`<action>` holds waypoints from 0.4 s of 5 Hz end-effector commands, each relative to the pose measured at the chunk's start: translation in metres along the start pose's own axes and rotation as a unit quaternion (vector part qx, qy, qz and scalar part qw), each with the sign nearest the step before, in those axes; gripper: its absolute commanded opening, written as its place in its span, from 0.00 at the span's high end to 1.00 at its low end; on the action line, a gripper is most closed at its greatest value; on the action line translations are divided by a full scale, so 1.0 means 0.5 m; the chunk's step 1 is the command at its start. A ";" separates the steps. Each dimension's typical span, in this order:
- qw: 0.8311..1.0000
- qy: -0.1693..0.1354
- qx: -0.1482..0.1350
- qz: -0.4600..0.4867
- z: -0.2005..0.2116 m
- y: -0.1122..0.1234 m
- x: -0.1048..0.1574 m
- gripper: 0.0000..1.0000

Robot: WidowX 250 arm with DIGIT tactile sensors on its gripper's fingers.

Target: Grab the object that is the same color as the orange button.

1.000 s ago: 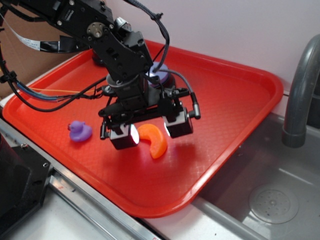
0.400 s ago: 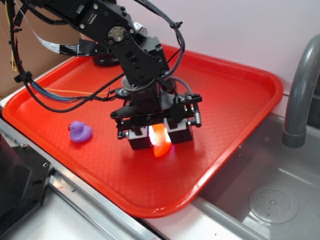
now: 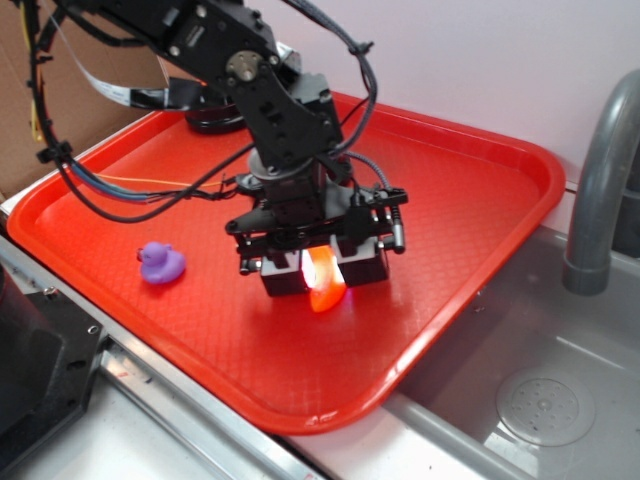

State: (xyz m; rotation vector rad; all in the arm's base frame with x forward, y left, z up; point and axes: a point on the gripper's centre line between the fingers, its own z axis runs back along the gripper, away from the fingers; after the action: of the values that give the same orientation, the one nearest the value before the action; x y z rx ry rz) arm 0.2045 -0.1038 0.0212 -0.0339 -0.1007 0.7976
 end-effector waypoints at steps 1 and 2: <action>0.995 -0.021 -0.020 -0.091 0.115 0.045 0.054 1.00; 0.983 -0.004 -0.034 -0.181 0.175 0.088 0.095 1.00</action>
State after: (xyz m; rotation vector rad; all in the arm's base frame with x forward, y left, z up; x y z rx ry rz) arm 0.1809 -0.0413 0.0946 -0.0468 -0.0891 0.4467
